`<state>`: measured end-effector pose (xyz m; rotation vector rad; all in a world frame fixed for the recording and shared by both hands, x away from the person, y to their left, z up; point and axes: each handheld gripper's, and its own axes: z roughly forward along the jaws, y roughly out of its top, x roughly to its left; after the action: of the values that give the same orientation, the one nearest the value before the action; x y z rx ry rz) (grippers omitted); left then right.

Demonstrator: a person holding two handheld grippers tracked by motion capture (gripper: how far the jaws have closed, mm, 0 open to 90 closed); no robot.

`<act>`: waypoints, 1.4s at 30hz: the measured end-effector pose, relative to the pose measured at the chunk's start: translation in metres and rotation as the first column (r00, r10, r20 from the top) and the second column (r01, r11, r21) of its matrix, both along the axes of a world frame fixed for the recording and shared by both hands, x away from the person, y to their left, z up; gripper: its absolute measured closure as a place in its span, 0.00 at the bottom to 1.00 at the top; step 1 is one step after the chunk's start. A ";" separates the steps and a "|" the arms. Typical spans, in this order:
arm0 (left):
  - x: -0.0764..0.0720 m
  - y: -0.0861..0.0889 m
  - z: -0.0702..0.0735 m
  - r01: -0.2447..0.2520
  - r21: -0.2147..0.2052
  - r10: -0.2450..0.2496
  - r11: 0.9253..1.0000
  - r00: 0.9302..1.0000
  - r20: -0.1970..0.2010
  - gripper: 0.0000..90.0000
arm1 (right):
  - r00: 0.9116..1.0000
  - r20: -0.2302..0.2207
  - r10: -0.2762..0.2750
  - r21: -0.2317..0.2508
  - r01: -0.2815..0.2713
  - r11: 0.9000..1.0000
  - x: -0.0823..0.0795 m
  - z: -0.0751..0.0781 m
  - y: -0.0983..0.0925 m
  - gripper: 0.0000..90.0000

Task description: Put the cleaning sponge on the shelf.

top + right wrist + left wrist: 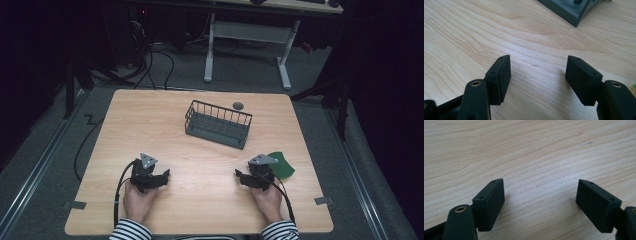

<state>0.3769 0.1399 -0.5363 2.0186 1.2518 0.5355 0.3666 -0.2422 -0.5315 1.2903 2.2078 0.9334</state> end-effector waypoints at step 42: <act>0.002 -0.005 0.003 -0.006 -0.022 0.006 1.000 1.000 -0.019 0.25 | 0.996 -0.007 -0.090 0.002 0.090 0.996 -0.006 0.010 -0.007 0.42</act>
<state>0.3791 0.1352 -0.5337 2.0067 1.2701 0.5047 0.3607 -0.2489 -0.5218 1.3840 2.1347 0.8988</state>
